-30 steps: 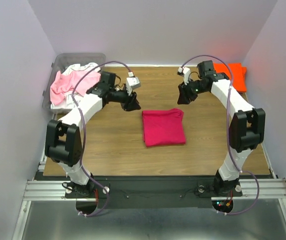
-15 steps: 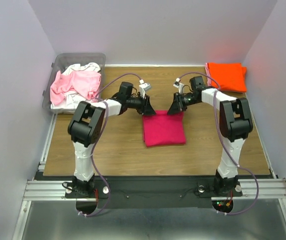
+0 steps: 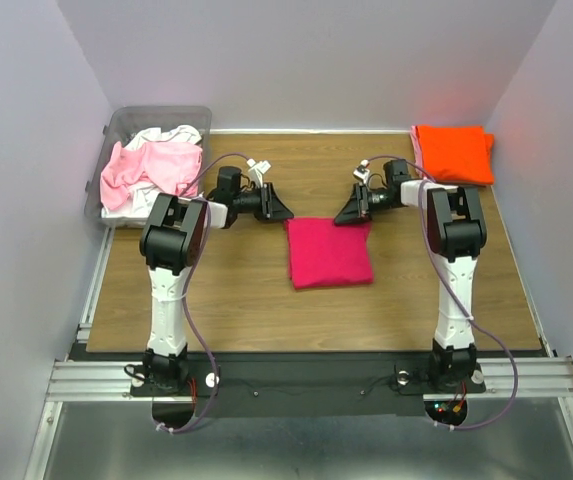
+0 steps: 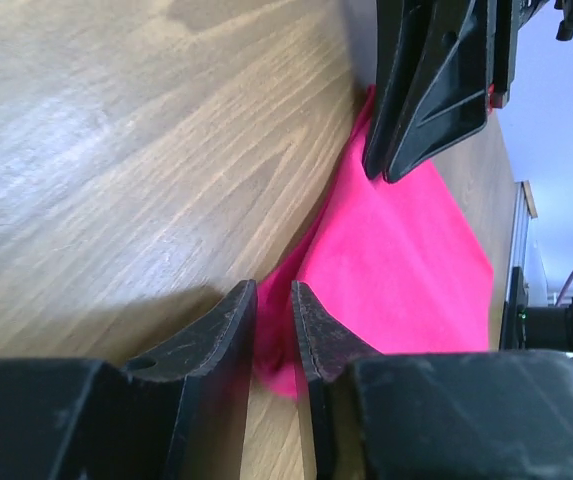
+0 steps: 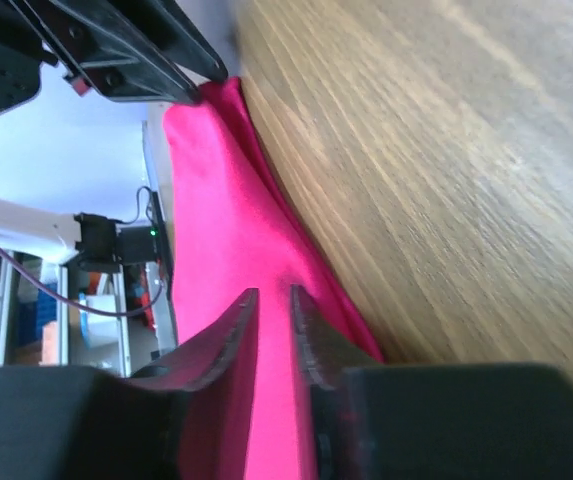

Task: Fold and stack the t-shirts
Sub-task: Fold the tshirt

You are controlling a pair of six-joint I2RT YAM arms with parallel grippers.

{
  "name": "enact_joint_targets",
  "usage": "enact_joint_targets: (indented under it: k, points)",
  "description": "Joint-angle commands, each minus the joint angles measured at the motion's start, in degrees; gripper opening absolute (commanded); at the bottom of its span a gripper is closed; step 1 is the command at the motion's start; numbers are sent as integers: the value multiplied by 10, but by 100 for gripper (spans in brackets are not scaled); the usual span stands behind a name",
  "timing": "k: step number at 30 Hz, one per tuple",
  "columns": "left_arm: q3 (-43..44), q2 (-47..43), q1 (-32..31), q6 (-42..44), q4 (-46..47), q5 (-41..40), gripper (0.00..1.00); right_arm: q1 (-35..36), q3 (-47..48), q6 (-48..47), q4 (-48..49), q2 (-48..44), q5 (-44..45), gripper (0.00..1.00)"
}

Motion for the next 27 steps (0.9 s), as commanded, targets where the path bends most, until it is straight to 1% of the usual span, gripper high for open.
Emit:
enact_joint_targets:
  k: [1,2,3,4,5,6,9,11,14,15,17,19,21,23,24,27]
  points:
    - [-11,-79,-8,9,34,34,31,-5,25,41,29,-52,-8,30]
    - [-19,-119,-8,26,28,46,31,-5,23,59,29,-91,-1,41]
    - [-26,-142,-9,36,23,47,32,-4,20,67,29,-117,1,46]
    - [-37,-165,-15,45,20,39,32,-4,15,82,28,-138,3,48]
    - [-50,-211,-18,64,20,35,32,-4,6,87,28,-181,5,49]
    - [-79,-230,-22,72,20,33,32,-5,-4,91,28,-198,9,52]
    - [-113,-275,-52,84,16,25,32,-4,-64,94,28,-238,7,52]
    - [-135,-280,-69,81,15,17,32,-4,-123,80,27,-257,2,50]
    - [-151,-265,-106,81,15,7,32,-3,-177,62,27,-258,2,46]
    - [-153,-247,-118,74,20,6,32,-2,-207,57,27,-254,-4,45]
    - [-157,-224,-125,40,36,9,32,3,-229,42,28,-248,-1,45]
    - [-167,-185,-124,12,72,7,33,3,-251,28,27,-240,14,45]
    - [-168,-147,-116,-11,88,9,32,3,-253,3,26,-208,42,43]
    - [-168,-126,-112,-15,93,6,32,2,-244,-16,27,-170,62,42]
    - [-164,-108,-110,-12,94,2,32,1,-226,-20,27,-157,85,41]
    - [-144,-78,-88,-7,74,-10,32,1,-194,-27,25,-119,103,40]
